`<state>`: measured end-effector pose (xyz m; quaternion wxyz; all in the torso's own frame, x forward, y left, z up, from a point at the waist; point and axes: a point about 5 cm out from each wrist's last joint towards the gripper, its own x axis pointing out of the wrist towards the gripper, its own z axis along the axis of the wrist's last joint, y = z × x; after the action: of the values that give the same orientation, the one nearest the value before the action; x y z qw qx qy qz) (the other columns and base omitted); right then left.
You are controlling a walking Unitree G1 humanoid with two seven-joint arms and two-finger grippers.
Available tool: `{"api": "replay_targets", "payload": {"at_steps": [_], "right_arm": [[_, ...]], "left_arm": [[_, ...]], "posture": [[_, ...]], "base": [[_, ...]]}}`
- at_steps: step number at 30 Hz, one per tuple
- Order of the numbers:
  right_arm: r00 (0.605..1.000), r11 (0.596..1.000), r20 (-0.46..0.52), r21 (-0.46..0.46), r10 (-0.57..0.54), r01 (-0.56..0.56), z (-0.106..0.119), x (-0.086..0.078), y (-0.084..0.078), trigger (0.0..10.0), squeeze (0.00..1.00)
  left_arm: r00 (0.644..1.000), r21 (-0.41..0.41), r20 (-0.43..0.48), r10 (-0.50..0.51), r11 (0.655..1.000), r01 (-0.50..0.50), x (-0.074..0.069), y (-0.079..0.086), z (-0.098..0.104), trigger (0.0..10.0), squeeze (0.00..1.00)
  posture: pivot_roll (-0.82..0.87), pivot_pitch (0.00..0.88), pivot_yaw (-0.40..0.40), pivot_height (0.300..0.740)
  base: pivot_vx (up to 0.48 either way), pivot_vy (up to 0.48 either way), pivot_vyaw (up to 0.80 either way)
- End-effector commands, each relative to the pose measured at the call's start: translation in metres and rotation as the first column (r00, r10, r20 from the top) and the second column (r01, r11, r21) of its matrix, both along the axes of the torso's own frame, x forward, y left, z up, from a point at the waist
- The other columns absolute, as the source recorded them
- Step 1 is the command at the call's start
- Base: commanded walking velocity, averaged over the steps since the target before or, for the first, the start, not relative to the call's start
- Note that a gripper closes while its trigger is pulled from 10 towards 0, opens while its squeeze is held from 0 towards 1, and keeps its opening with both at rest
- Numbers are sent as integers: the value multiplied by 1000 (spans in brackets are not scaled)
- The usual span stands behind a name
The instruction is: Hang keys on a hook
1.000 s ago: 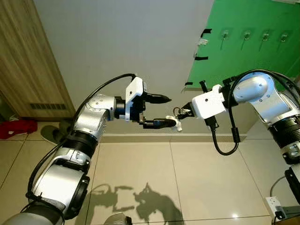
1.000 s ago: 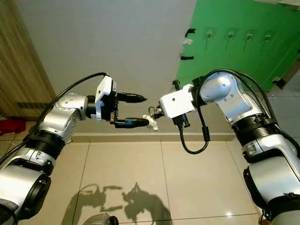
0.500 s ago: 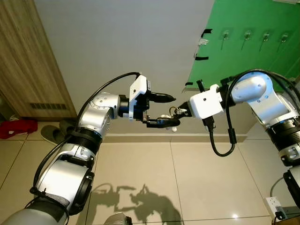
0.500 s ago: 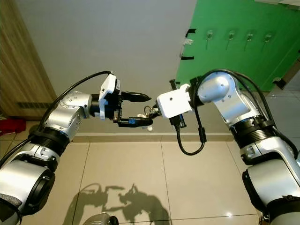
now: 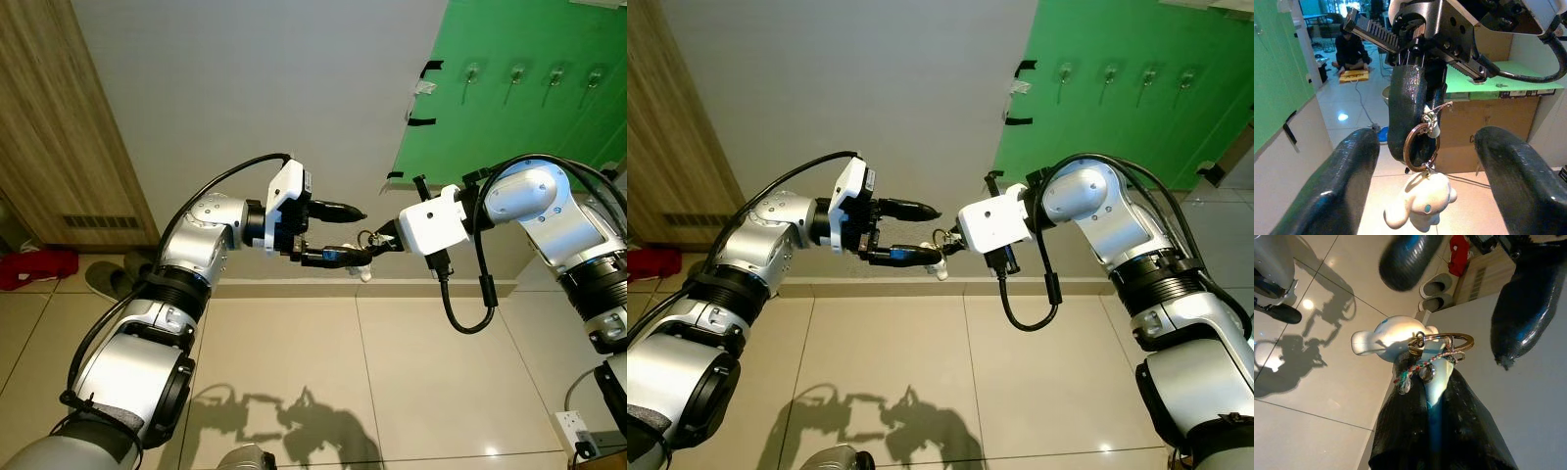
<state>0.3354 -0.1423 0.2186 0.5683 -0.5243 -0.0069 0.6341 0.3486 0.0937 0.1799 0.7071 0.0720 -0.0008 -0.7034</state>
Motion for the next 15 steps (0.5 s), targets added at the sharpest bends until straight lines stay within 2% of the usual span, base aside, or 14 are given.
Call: {"api": "replay_targets", "payload": {"at_steps": [1,15], "right_arm": [[1000,1000,14,15,2,-2,8,-2,-3,0,0],[999,999,14,30,41,-42,13,-7,2,0,0]], "left_arm": [[1000,10,8,-18,1000,18,1,-2,4,0,0],[999,9,-22,-48,999,48,-1,-5,1,0,0]], "posture": [[-24,0,-40,740],[-30,0,-39,740]], "base": [[0,0,0],[0,0,0]]}}
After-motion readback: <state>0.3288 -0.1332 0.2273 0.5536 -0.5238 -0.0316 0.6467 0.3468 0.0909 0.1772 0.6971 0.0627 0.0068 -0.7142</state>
